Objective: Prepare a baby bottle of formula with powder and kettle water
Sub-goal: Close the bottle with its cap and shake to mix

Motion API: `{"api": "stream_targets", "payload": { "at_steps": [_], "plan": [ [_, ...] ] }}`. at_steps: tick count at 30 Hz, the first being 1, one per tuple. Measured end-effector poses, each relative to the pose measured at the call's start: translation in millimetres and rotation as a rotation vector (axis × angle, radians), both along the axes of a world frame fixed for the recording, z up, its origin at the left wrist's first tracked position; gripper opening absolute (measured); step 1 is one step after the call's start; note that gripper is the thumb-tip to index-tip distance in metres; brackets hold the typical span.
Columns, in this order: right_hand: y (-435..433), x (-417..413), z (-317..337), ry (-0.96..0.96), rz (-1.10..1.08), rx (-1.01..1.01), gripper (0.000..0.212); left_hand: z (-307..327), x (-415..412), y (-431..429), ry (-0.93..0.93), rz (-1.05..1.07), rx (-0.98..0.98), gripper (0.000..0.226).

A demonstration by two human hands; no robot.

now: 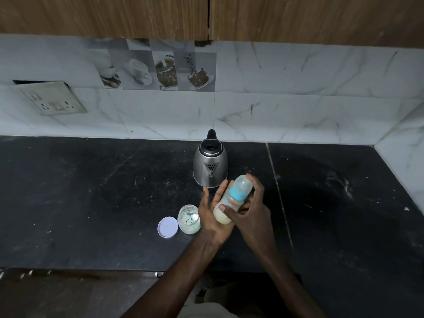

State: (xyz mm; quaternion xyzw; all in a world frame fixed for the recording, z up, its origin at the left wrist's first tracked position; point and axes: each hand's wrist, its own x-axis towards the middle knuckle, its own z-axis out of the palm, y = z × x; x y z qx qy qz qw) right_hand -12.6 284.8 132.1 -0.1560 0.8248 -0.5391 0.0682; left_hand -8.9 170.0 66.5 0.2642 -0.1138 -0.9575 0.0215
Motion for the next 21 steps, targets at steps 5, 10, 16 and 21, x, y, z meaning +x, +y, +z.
{"api": "stream_targets", "payload": {
  "at_steps": [5,10,16,21],
  "plan": [
    [16.7,-13.2,0.7,-0.035,0.167,-0.016,0.104,1.6,5.7,-7.0,-0.027,-0.028,0.005,0.068],
    [20.1,-23.5,13.2,0.008,0.182,0.051,0.099,7.3,9.1,-5.9,0.013,-0.056,-0.011,0.071],
    [8.2,-23.4,29.1,0.064,-0.234,-0.305,0.094,4.2,9.5,-14.4,-0.028,-0.014,-0.112,0.071],
    [3.4,-7.4,25.7,0.082,-0.263,-0.230,0.092,4.1,5.4,-21.9,-0.066,0.025,-0.121,0.070]
  ]
}}
